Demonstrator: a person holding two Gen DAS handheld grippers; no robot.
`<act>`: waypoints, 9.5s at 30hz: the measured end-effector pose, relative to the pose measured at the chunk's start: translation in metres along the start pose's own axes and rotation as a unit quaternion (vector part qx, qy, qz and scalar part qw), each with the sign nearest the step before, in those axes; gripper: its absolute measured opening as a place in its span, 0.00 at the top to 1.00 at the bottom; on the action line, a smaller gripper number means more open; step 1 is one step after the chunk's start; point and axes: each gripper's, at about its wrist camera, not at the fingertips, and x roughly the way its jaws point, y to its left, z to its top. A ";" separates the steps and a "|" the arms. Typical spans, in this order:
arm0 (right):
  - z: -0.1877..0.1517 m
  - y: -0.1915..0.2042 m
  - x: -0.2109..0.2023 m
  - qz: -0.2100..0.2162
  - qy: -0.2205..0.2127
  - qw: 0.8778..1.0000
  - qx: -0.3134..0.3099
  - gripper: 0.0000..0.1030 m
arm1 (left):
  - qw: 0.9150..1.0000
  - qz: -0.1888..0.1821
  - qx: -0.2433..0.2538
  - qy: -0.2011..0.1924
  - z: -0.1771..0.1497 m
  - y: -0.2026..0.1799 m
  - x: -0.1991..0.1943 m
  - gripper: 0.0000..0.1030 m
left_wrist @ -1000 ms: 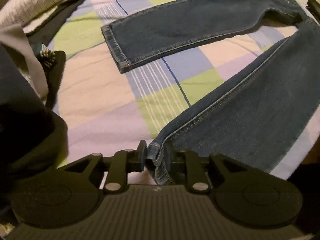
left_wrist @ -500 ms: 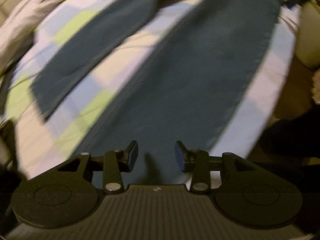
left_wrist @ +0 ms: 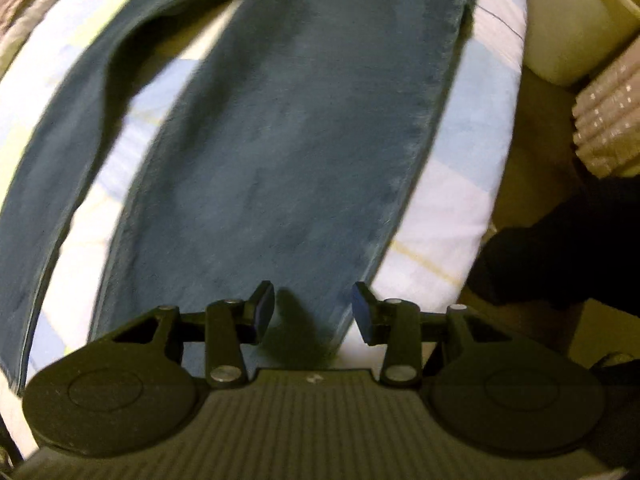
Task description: Fold clothes
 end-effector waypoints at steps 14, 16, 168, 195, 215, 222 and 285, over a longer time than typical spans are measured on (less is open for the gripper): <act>0.008 0.016 -0.029 -0.016 0.025 0.993 -0.117 0.57 | 0.999 0.041 -0.029 0.010 0.022 0.003 -0.019 0.60; -0.004 0.031 -0.039 -0.019 0.025 0.989 -0.146 0.57 | 0.997 0.060 -0.037 -0.002 0.023 0.015 -0.023 0.59; -0.229 0.076 -0.018 -0.063 -0.017 0.482 -0.874 0.35 | 0.952 0.289 -0.067 0.074 -0.122 -0.002 0.002 0.91; -0.092 0.068 -0.041 0.002 -0.094 0.452 -0.887 0.88 | 0.918 0.346 -0.157 0.116 -0.055 0.041 -0.131 0.96; 0.013 0.280 0.040 -0.049 -0.003 0.423 -0.905 0.88 | 0.975 0.119 -0.103 0.158 -0.007 0.302 -0.116 0.95; 0.031 0.317 0.099 -0.065 0.045 0.441 -0.894 0.88 | 0.977 0.084 -0.076 0.182 0.009 0.364 -0.063 0.96; -0.274 0.374 0.022 0.014 0.073 0.712 -0.698 0.43 | 0.965 0.247 0.091 0.024 -0.163 0.303 -0.014 0.97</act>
